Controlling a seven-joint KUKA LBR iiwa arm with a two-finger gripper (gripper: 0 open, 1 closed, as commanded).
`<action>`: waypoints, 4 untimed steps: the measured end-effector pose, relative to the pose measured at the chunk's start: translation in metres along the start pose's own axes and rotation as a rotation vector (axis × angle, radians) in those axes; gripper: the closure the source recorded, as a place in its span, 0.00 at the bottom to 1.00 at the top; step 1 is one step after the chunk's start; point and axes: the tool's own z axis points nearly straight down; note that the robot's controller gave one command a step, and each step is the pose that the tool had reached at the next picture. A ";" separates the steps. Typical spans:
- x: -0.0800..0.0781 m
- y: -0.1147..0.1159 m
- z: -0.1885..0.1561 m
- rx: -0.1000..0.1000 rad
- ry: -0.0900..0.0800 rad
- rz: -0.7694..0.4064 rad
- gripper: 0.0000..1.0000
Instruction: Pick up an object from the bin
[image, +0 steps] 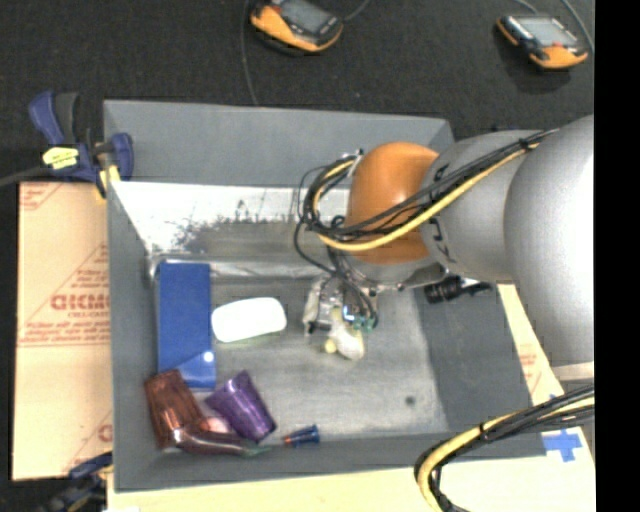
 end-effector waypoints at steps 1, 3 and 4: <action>-0.013 0.006 -0.005 -0.009 -0.019 0.041 1.00; -0.019 0.007 -0.080 -0.006 -0.011 0.020 1.00; -0.022 0.005 -0.094 -0.004 -0.010 0.004 1.00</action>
Offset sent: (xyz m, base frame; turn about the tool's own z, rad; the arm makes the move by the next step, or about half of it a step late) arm 0.0470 0.0169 0.0529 -0.0199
